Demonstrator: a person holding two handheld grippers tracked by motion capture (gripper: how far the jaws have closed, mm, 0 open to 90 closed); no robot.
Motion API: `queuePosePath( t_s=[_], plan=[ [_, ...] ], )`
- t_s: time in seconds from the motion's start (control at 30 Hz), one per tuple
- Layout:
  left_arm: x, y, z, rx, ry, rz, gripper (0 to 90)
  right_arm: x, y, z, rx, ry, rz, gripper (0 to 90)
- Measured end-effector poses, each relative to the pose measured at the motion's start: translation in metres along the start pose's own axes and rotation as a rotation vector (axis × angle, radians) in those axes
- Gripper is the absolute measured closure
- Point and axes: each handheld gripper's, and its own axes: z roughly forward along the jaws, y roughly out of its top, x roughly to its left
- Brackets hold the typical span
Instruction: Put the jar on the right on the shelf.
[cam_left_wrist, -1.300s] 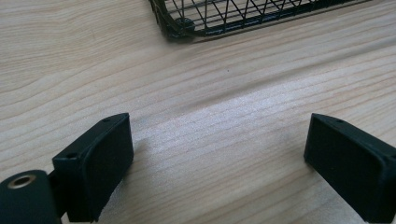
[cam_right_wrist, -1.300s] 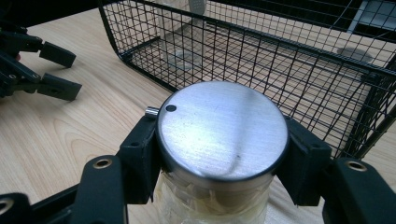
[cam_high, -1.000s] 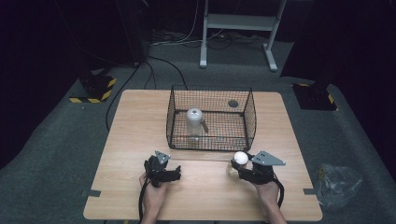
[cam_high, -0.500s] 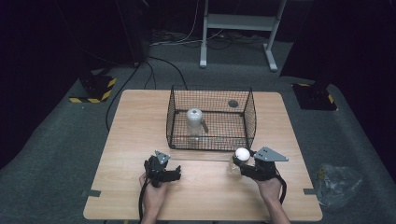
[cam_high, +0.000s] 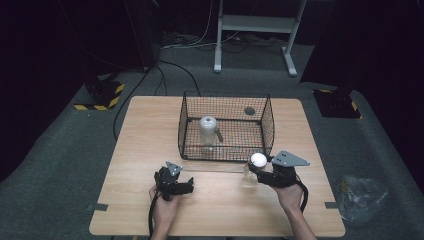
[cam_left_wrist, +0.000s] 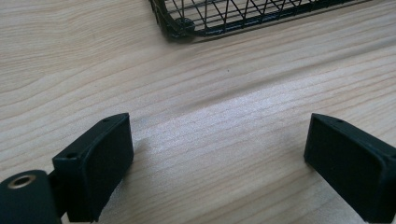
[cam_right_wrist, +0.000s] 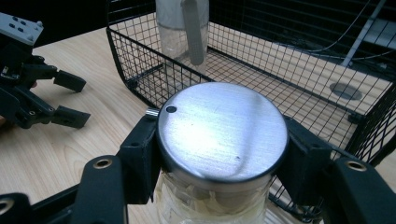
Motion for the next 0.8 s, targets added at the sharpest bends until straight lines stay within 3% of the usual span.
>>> queuePosePath(
  t_s=[0.3, 0.8],
  plan=[
    [0.0, 0.0, 0.0, 0.001, 0.0, -0.001, 8.2, -0.004, 0.017, -0.003, -0.008, -0.006, -0.017, 39.5],
    [0.0, 0.0, 0.0, 0.0, 0.0, 0.001, 8.2, -0.014, 0.049, -0.009, -0.038, 0.008, 0.007, 39.5]
  ],
)
